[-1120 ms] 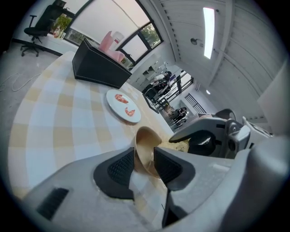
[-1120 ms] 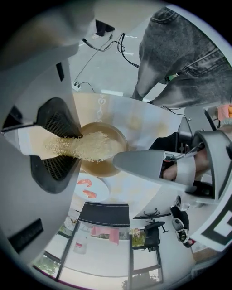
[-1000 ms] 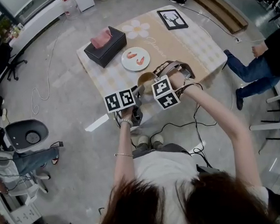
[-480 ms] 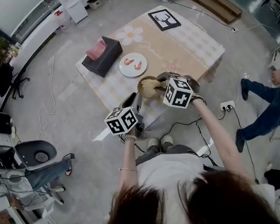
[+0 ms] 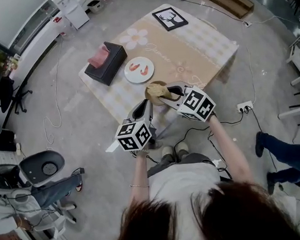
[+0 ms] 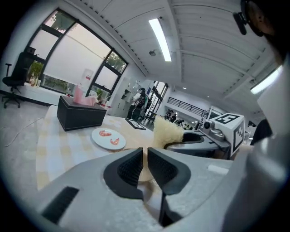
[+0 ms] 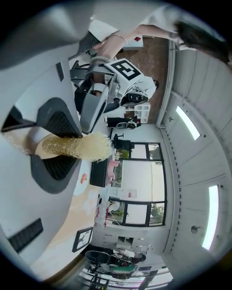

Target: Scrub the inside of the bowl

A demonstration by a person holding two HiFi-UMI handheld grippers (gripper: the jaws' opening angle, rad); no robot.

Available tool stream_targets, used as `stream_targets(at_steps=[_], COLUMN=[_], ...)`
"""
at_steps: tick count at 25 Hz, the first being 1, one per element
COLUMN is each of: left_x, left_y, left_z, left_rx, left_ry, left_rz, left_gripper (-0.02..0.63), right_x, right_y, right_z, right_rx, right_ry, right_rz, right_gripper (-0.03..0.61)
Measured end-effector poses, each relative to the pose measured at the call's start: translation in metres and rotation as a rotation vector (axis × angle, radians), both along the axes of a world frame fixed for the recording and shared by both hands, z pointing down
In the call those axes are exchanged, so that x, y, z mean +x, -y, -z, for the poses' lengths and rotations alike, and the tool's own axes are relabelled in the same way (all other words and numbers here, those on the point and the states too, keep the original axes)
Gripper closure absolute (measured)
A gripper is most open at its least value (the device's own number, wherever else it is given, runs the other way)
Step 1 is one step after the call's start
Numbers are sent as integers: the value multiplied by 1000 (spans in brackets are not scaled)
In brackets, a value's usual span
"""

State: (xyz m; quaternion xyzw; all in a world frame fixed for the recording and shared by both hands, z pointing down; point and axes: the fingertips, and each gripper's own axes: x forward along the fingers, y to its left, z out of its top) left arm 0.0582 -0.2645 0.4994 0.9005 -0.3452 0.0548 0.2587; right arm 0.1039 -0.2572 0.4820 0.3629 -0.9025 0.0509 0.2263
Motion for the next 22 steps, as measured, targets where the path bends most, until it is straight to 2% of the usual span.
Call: stream_targets(at_steps=[14,22], left_x=[4,11], left_y=[2,5], left_z=[12,9], left_rx=[134,157], left_ry=[20,31], left_rz=[-9,-23], left_gripper=[592,601], right_x=[10,13], right_y=[-5,-2], right_z=[20,13], right_rx=[37,39], right_ry=[268,293], right_rz=[-51,-52], right_gripper=[483,483])
